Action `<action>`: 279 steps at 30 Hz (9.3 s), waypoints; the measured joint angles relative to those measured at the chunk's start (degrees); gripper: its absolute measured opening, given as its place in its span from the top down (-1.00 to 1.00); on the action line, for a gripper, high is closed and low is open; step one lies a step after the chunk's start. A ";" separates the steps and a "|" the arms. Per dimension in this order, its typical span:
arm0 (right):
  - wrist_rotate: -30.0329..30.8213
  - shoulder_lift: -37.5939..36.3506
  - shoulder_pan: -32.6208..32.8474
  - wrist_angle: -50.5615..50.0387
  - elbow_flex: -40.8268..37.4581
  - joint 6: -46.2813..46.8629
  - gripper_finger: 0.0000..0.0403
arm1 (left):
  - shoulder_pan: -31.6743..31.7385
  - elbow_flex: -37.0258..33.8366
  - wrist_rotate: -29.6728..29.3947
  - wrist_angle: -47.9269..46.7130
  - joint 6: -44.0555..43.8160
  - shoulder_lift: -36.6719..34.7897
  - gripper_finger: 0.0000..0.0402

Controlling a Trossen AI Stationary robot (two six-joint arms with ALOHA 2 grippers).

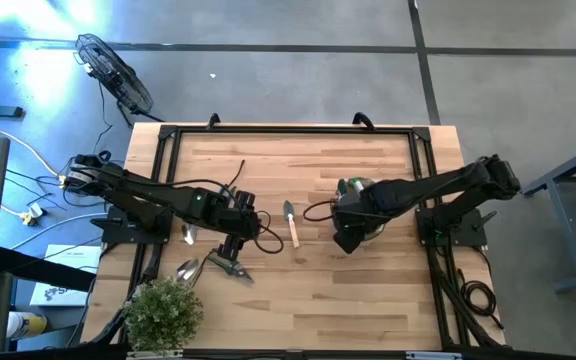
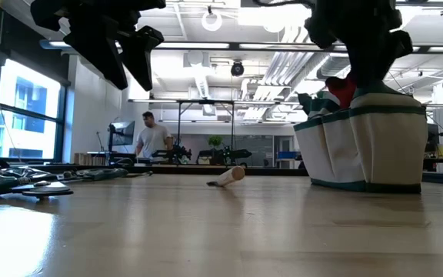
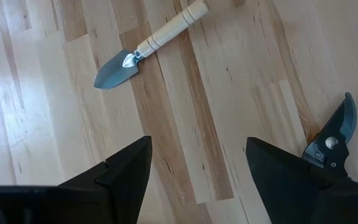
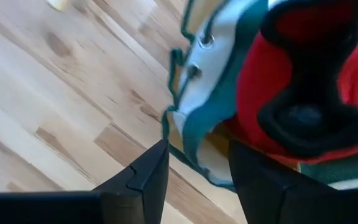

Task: Pick & Place Garden tools in Gardening bag
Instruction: Adjust the green gardening bag, then put the middle right brown trowel into the green gardening bag

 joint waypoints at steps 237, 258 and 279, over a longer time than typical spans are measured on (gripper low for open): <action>-36.22 8.88 -2.46 15.34 0.02 -30.08 0.98 | 4.92 -4.07 1.47 10.03 10.90 0.02 -0.26; -31.80 -7.87 3.00 38.30 0.00 -44.00 0.99 | 4.90 -4.00 1.71 9.66 13.71 0.62 -0.26; -2.19 -6.14 17.86 44.02 -0.02 -54.40 0.99 | 7.05 -4.12 15.01 26.91 49.77 7.78 -0.26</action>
